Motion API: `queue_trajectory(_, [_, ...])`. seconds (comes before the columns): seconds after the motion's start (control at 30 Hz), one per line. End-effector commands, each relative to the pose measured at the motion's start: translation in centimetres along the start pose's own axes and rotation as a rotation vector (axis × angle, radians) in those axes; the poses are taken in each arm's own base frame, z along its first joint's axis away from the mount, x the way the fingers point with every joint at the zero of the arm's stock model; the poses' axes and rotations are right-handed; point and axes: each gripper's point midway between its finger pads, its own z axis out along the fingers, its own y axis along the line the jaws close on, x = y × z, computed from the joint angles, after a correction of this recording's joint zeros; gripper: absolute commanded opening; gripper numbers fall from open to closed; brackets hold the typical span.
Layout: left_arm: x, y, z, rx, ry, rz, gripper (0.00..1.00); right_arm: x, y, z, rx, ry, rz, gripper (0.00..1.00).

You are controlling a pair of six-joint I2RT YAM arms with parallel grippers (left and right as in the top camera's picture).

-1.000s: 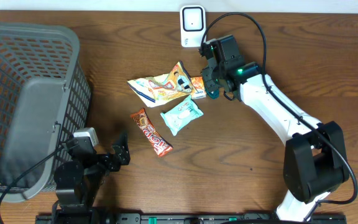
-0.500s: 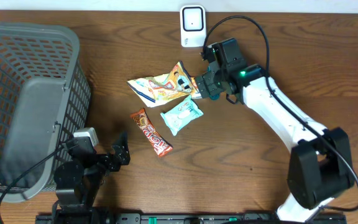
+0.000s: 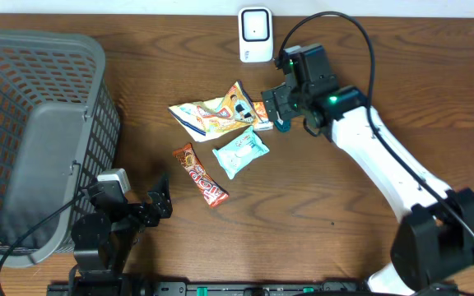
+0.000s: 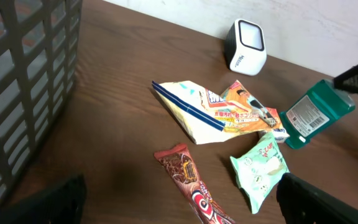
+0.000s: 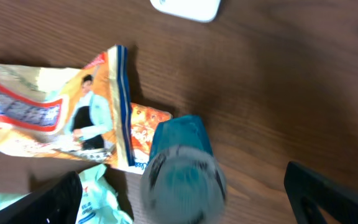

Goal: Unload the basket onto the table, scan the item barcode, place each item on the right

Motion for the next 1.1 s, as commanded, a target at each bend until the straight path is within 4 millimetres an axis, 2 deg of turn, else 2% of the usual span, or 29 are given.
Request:
queue_trajectory(0.0, [0.1, 0.1, 0.0, -0.006, 0.0, 0.013, 0.98, 1.3, -0.2, 2.8, 0.025, 0.042, 0.041, 0.99])
queue_trajectory(0.17, [0.1, 0.1, 0.0, -0.005, 0.0, 0.013, 0.98, 1.7, -0.2, 5.1, 0.025, 0.048, 0.044, 0.99])
queue_trajectory(0.2, [0.1, 0.1, 0.0, -0.005, 0.0, 0.013, 0.98, 1.8, -0.2, 5.3, 0.026, 0.051, 0.045, 0.97])
queue_trajectory(0.37, [0.1, 0.1, 0.0, -0.005, 0.0, 0.013, 0.98, 1.9, -0.8, 6.0, 0.065, 0.049, 0.051, 0.47])
queue_trajectory(0.43, [0.1, 0.1, 0.0, -0.005, 0.0, 0.013, 0.98, 1.6, -0.9, 6.1, 0.07, 0.034, 0.051, 0.38])
queue_trajectory(0.5, [0.1, 0.1, 0.0, -0.005, 0.0, 0.013, 0.98, 1.5, -0.9, 6.2, 0.069, 0.029, 0.052, 0.24])
queue_trajectory(0.73, [0.1, 0.1, 0.0, -0.005, 0.0, 0.013, 0.98, 1.3, -0.9, 6.0, 0.068, 0.026, 0.051, 0.12])
queue_trajectory(0.83, [0.1, 0.1, 0.0, -0.005, 0.0, 0.013, 0.98, 1.0, -0.8, 5.0, 0.064, 0.025, 0.042, 0.09])
queue_trajectory(0.93, [0.1, 0.1, 0.0, -0.005, 0.0, 0.013, 0.98, 0.5, 0.1, 2.8, 0.004, 0.024, 0.03, 0.08])
queue_trajectory(1.03, [0.1, 0.1, 0.0, -0.005, 0.0, 0.013, 0.98, 0.3, 2.5, -0.7, -0.173, 0.028, 0.042, 0.08])
queue_trajectory(1.07, [0.1, 0.1, 0.0, -0.005, 0.0, 0.013, 0.98, 0.1, 4.1, -2.8, -0.299, 0.025, 0.034, 0.08])
